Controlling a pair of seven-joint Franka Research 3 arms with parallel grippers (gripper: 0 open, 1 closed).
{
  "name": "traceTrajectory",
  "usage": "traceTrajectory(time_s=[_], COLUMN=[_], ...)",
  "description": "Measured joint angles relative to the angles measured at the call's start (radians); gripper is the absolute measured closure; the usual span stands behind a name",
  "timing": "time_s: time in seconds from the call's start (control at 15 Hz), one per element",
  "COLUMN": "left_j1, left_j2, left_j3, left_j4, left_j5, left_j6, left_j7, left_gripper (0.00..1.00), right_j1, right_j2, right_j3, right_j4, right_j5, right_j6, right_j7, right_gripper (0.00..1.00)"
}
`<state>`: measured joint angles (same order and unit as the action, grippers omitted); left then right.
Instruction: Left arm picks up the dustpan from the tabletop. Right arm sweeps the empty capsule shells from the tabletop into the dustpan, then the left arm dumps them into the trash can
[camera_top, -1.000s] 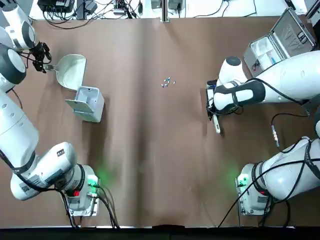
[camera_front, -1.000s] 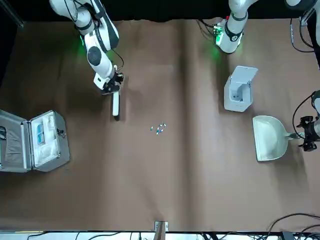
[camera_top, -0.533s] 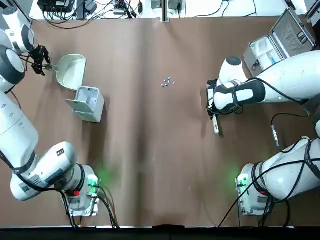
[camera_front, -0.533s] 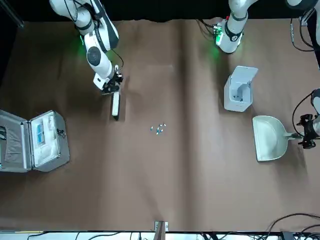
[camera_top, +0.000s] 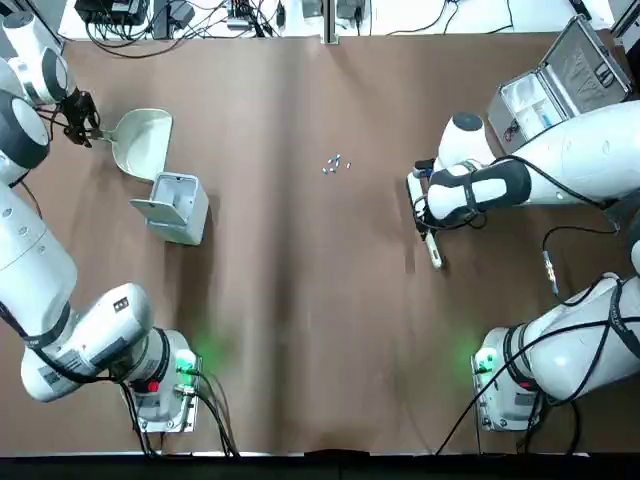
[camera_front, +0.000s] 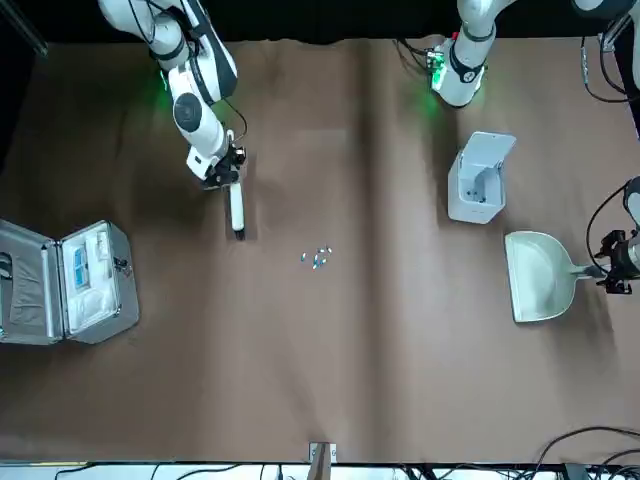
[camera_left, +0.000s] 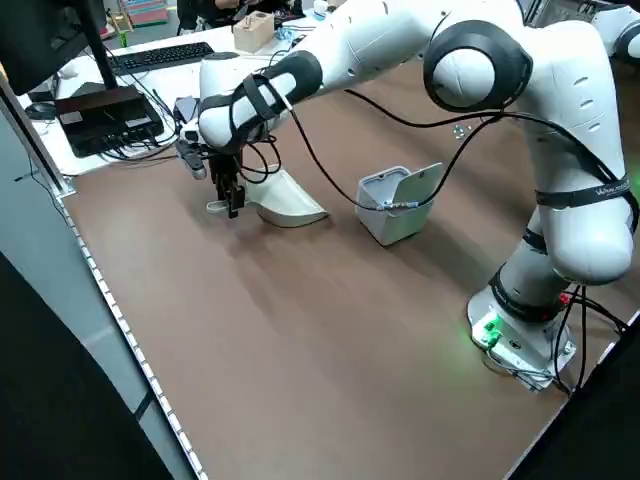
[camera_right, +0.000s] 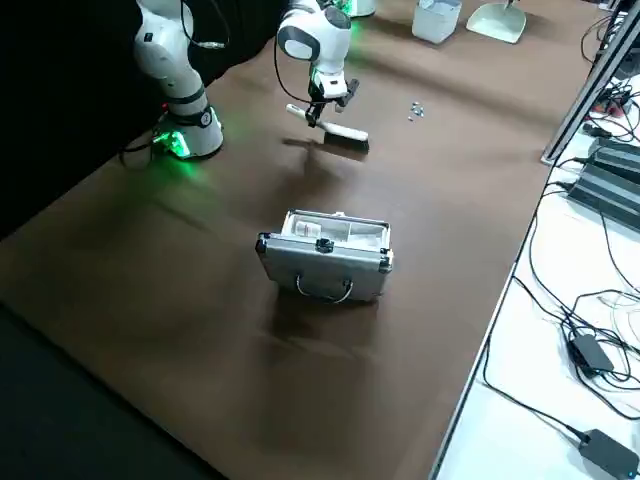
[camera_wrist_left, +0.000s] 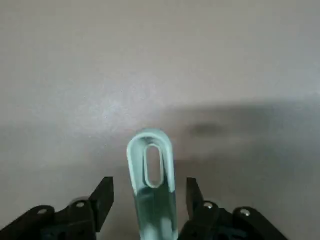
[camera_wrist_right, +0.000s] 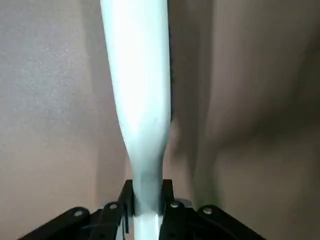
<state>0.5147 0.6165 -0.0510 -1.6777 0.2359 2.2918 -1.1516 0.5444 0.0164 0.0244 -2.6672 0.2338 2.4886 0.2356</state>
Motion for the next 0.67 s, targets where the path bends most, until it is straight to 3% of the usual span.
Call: traceTrajectory(time_s=[0.4,0.67], left_j1=[0.000,0.000], left_j2=[-0.001,-0.001], left_j3=[0.000,0.000], left_j4=[0.000,0.000], left_j5=[0.000,0.000], left_j6=[0.006,0.007], left_j7=[0.000,0.000], left_gripper=[0.38,0.38], right_j1=[0.000,-0.001], right_j2=[0.000,0.000], right_j3=[0.000,-0.005], right_j4=[0.028,0.103], right_j5=[0.000,0.000], right_j6=[-0.003,-0.103], right_j7=[0.063,0.098], right_gripper=[0.74,0.74])
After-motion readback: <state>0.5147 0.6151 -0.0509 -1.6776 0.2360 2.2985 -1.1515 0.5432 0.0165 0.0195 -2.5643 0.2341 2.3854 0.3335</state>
